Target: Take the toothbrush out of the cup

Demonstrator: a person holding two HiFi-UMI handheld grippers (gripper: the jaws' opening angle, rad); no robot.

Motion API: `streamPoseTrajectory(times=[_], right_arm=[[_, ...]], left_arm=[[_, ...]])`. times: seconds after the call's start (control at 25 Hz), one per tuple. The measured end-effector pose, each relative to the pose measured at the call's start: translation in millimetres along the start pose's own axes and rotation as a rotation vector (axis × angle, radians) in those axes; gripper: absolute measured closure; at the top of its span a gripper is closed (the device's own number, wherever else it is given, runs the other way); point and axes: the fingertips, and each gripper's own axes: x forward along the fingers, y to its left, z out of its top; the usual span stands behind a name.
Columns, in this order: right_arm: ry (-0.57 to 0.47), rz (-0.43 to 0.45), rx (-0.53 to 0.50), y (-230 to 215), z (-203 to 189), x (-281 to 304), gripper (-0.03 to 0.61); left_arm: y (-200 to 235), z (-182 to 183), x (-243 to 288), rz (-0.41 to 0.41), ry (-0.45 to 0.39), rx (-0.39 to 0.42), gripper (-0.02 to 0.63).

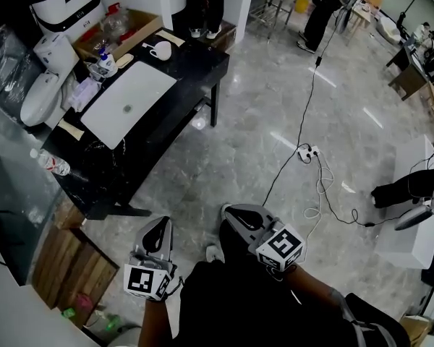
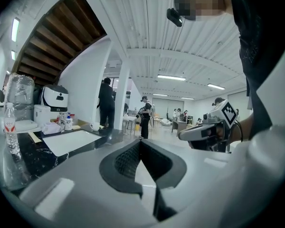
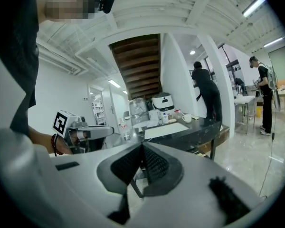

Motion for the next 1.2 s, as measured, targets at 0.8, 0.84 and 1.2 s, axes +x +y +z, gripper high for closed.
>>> streamPoseTrajectory(times=[0.8, 0.84, 1.2], right_arm=[[-0.006, 0.039, 0.043, -153, 36, 43, 0.565], [-0.002, 0.04, 0.043, -163, 36, 44, 0.565], [-0.001, 0.057, 0.044, -225, 48, 45, 0.565]], left_arm=[[26, 42, 148, 0.037, 0.036, 0.02, 0.604], [26, 45, 157, 0.04, 0.033, 0.025, 0.604], [21, 63, 203, 0.074, 0.014, 0.011, 0.604]])
